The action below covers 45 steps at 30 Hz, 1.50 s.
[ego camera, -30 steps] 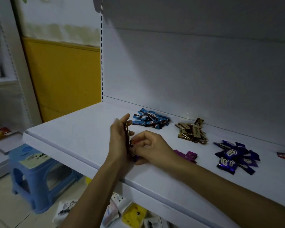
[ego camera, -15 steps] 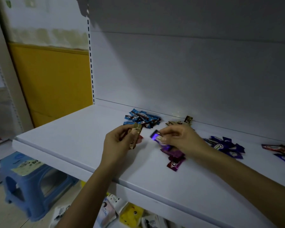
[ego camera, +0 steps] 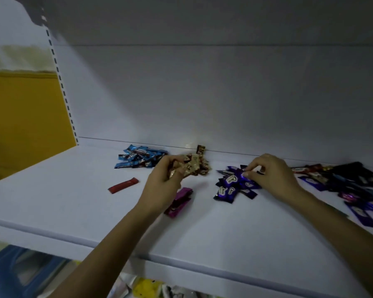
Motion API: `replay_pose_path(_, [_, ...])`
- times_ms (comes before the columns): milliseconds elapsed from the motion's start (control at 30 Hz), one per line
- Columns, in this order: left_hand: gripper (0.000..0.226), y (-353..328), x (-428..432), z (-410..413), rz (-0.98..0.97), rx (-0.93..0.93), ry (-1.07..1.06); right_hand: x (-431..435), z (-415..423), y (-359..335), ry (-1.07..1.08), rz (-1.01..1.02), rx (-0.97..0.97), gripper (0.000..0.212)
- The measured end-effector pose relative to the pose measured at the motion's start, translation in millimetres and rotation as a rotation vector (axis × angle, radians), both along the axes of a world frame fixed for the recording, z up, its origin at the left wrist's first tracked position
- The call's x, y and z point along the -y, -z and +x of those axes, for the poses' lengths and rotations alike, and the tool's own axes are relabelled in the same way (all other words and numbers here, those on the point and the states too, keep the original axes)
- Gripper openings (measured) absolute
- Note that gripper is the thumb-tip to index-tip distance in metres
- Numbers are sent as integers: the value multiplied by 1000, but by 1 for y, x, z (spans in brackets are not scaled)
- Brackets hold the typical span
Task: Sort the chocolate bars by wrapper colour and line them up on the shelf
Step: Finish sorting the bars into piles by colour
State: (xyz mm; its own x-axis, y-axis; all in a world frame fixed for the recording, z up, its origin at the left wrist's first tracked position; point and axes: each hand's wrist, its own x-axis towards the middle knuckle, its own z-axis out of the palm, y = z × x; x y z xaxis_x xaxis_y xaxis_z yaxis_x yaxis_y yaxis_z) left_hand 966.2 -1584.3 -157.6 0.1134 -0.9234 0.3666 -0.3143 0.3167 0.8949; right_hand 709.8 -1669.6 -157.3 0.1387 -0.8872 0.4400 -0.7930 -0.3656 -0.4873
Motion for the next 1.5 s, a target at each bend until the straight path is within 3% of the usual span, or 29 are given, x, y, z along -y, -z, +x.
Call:
replay_pose_path(67, [30, -4, 5, -17, 93, -68, 138, -6, 2, 0, -51, -32, 69, 20])
replay_pose_path(133, [43, -4, 12, -31, 103, -38, 232, -20, 12, -8, -204, 119, 367, 38])
replay_pose_path(200, [46, -3, 18, -47, 73, -11, 284, -32, 21, -13, -357, 268, 515, 46])
replay_pose_path(267, [37, 0, 25, -59, 0, 42, 264, -36, 25, -11, -440, 241, 516, 29])
replay_pose_path(367, [24, 1, 37, -57, -126, 100, 144, -32, 22, -8, -367, 160, 506, 12])
replay_pose_path(433, [29, 1, 48, -38, -162, 139, -26, -28, 18, -4, -295, 131, 452, 16])
replay_pose_path(500, [21, 6, 59, -10, -149, 183, -206, -25, 16, -2, -265, 136, 390, 20])
replay_pose_path(600, [27, 20, 68, 19, -118, 276, -344, -19, 21, -3, -259, 106, 317, 21])
replay_pose_path(833, [37, 31, 74, 25, -141, 167, -262, 22, 80, -28, -206, -214, 121, 20])
replay_pose_path(967, [40, 32, 75, 25, -121, 66, -181, 43, 112, -31, -158, -52, -345, 37])
replay_pose_path(1000, [41, 32, 75, 24, -119, 75, -152, 44, 119, -31, -153, -22, -372, 43])
replay_pose_path(1067, [42, 31, 77, 22, -121, 77, -90, 38, 133, -31, -256, 14, -142, 44])
replay_pose_path(1167, [41, 30, 78, 23, -151, 12, -48, 29, 150, -35, -497, 283, 319, 28])
replay_pose_path(1333, [45, 32, 74, 25, -151, 9, -39, 27, 152, -34, -560, 547, 460, 13])
replay_pose_path(1433, [46, 33, 75, 23, -133, 83, -62, 38, 153, -34, -425, 379, 686, 7])
replay_pose_path(1500, [54, 33, 77, 24, -103, 171, -100, 53, 146, -33, -253, 45, 625, 8])
